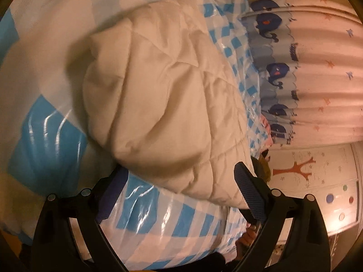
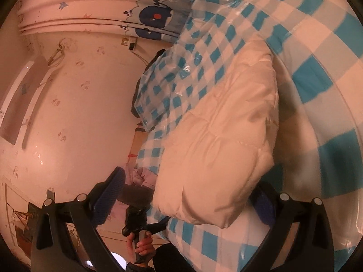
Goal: Fold large clothes
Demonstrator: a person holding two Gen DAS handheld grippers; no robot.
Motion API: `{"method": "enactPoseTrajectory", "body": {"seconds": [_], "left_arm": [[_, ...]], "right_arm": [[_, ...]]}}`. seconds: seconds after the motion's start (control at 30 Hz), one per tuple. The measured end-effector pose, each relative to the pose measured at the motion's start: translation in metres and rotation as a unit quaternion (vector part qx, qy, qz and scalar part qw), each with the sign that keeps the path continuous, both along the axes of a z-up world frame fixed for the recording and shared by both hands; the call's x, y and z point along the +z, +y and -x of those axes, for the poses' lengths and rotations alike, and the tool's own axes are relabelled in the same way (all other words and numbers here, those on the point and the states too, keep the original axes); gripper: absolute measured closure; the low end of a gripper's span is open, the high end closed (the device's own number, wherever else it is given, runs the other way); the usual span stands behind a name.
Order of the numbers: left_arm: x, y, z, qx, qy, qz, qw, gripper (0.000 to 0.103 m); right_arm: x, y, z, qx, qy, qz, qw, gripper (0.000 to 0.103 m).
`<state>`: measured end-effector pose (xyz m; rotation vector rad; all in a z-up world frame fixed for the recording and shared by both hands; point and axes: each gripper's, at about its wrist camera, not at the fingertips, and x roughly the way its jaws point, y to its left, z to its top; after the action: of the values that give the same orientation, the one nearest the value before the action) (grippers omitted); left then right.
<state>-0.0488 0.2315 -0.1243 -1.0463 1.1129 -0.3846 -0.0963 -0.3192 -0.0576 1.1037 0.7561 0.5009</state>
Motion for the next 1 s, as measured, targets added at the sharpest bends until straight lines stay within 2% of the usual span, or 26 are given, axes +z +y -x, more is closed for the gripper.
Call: {"method": "enactPoseTrajectory", "body": {"seconds": [0.1,0.17,0.27,0.3,0.37,0.43,0.53,0.6,0.63,0.67,0.7,0.73,0.8,0.87,1.0], "left_arm": [[-0.004,0.000,-0.006,0.028,0.001,0.000,0.9996,0.013],[-0.005,0.003,-0.007,0.053,-0.014,0.020,0.9983,0.013],[-0.003,0.005,-0.003,0.073,-0.051,0.035,0.9954,0.015],[-0.004,0.005,-0.003,0.071,-0.059,0.026,0.9954,0.024],[-0.013,0.006,-0.004,0.066,-0.041,0.008,0.9969,0.039],[-0.016,0.011,-0.005,0.070,-0.037,0.021,0.9967,0.041],[-0.014,0.009,-0.007,0.065,-0.037,0.005,0.9972,0.042],[-0.015,0.009,-0.009,0.064,-0.035,0.001,0.9973,0.044],[-0.015,0.010,-0.009,0.065,-0.035,0.002,0.9973,0.047],[-0.015,0.011,-0.009,0.066,-0.036,0.002,0.9972,0.054],[-0.014,0.012,-0.009,0.065,-0.040,0.003,0.9971,0.063],[-0.012,0.011,-0.009,0.062,-0.047,0.001,0.9970,0.067],[-0.004,0.007,-0.012,0.052,-0.064,-0.020,0.9964,0.076],[0.009,0.000,-0.014,0.040,-0.084,-0.043,0.9947,0.080],[0.062,-0.019,-0.012,0.010,-0.152,-0.046,0.9873,0.082]], "right_arm": [[0.008,-0.002,0.002,0.003,-0.007,0.005,1.000,0.005],[0.007,0.000,0.003,0.004,-0.001,0.018,1.000,0.005],[-0.011,0.002,0.014,0.003,0.040,0.048,0.998,0.005],[-0.020,0.002,0.018,0.002,0.055,0.054,0.997,0.005],[-0.036,0.001,0.024,-0.002,0.083,0.063,0.995,0.005],[-0.051,-0.002,0.029,-0.011,0.111,0.069,0.991,0.005],[-0.056,-0.005,0.026,-0.024,0.111,0.064,0.992,0.005],[-0.052,-0.003,0.019,-0.026,0.093,0.062,0.993,0.005],[-0.049,0.000,0.015,-0.028,0.080,0.067,0.994,0.009],[-0.045,0.004,0.012,-0.023,0.065,0.068,0.995,0.020],[-0.042,0.008,0.010,-0.021,0.057,0.082,0.995,0.034],[-0.036,0.013,0.008,-0.024,0.053,0.109,0.992,0.057],[-0.030,0.013,0.007,-0.021,0.032,0.097,0.995,0.063],[-0.017,0.011,0.003,-0.014,0.012,0.105,0.994,0.068],[0.033,0.008,0.008,-0.010,-0.043,0.145,0.988,0.070]]}}
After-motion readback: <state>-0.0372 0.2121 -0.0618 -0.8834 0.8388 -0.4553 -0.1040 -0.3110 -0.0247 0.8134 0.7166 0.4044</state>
